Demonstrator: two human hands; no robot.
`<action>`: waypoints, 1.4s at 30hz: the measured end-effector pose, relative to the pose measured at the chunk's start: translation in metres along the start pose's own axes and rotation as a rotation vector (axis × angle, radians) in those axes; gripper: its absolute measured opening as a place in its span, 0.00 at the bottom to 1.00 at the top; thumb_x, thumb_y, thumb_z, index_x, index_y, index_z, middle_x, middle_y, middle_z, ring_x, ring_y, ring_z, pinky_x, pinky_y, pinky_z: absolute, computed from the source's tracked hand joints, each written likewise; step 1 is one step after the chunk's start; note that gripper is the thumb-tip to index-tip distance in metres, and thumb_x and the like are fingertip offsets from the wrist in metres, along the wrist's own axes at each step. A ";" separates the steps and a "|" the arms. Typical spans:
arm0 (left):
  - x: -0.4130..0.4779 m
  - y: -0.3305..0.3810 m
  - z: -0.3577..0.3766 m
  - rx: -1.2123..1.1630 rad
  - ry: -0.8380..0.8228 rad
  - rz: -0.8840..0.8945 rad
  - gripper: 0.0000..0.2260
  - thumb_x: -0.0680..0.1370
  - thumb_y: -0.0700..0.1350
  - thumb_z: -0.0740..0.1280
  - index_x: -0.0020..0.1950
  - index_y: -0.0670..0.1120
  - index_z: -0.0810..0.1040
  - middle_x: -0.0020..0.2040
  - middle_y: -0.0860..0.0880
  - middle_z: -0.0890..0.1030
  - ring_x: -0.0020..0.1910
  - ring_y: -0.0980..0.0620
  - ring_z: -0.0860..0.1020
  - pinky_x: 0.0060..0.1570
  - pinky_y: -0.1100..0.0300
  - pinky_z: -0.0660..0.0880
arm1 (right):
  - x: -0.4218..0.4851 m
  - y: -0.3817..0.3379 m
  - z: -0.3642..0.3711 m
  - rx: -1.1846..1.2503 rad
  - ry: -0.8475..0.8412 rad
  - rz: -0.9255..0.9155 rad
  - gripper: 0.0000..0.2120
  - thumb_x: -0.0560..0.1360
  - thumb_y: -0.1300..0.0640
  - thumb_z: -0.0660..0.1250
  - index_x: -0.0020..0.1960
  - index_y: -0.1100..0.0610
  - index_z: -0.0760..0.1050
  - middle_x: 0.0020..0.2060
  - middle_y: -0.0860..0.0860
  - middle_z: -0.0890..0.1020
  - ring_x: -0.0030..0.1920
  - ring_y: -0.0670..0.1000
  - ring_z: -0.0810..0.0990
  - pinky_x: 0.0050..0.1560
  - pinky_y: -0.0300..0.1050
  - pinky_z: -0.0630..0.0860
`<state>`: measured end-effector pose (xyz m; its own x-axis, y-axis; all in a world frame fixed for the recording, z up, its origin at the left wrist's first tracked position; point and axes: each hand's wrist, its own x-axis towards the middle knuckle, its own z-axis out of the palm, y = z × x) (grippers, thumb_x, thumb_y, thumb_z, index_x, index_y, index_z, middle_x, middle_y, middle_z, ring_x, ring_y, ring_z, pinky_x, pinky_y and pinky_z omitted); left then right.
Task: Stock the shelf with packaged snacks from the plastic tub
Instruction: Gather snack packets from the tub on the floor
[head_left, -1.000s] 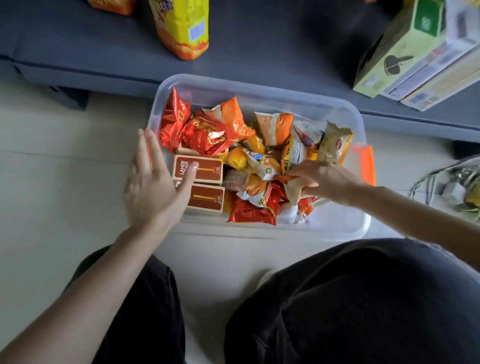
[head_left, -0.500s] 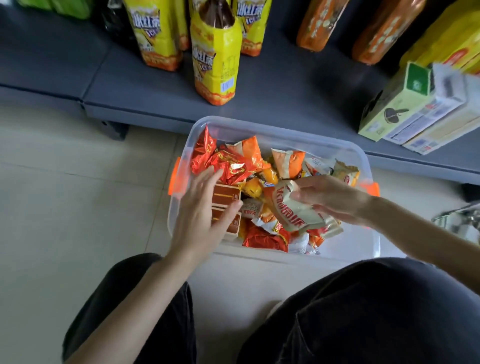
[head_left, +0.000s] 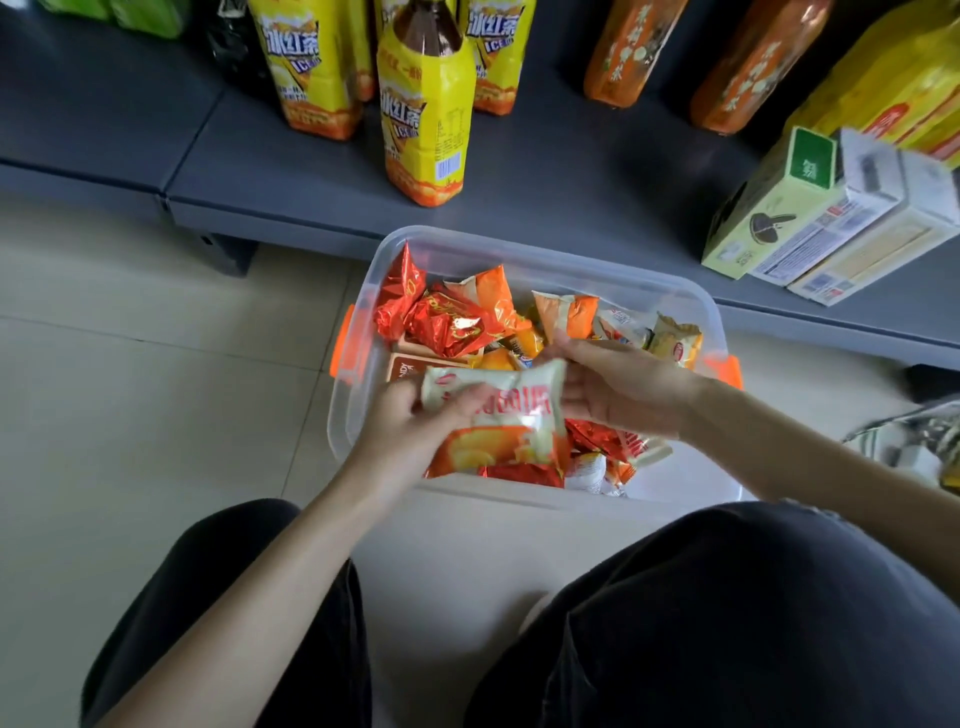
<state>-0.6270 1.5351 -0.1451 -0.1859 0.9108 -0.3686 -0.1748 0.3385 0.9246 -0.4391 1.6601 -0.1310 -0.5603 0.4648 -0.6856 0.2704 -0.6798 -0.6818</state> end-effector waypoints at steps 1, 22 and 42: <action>0.003 -0.003 -0.006 -0.068 0.037 -0.029 0.14 0.67 0.53 0.73 0.48 0.46 0.83 0.44 0.50 0.86 0.43 0.52 0.84 0.39 0.62 0.80 | 0.005 0.000 -0.006 -0.094 0.075 -0.012 0.12 0.77 0.51 0.63 0.51 0.61 0.74 0.48 0.58 0.83 0.49 0.54 0.83 0.50 0.46 0.80; 0.007 0.015 -0.036 -0.249 0.317 -0.201 0.08 0.78 0.47 0.65 0.51 0.43 0.79 0.44 0.47 0.86 0.41 0.51 0.85 0.31 0.58 0.81 | 0.076 0.006 -0.061 -1.037 -0.001 0.098 0.36 0.69 0.56 0.75 0.72 0.55 0.64 0.69 0.52 0.70 0.66 0.49 0.68 0.68 0.50 0.67; 0.008 0.030 -0.012 -0.270 0.317 -0.247 0.16 0.75 0.50 0.69 0.60 0.43 0.76 0.49 0.46 0.85 0.44 0.48 0.85 0.38 0.52 0.83 | 0.050 0.020 -0.044 -1.267 0.076 -0.003 0.34 0.69 0.49 0.75 0.70 0.53 0.67 0.68 0.50 0.70 0.68 0.53 0.68 0.66 0.49 0.65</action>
<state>-0.6454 1.5495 -0.1216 -0.3857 0.6795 -0.6241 -0.4876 0.4242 0.7631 -0.4273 1.6943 -0.1904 -0.5274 0.5248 -0.6681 0.8496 0.3185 -0.4204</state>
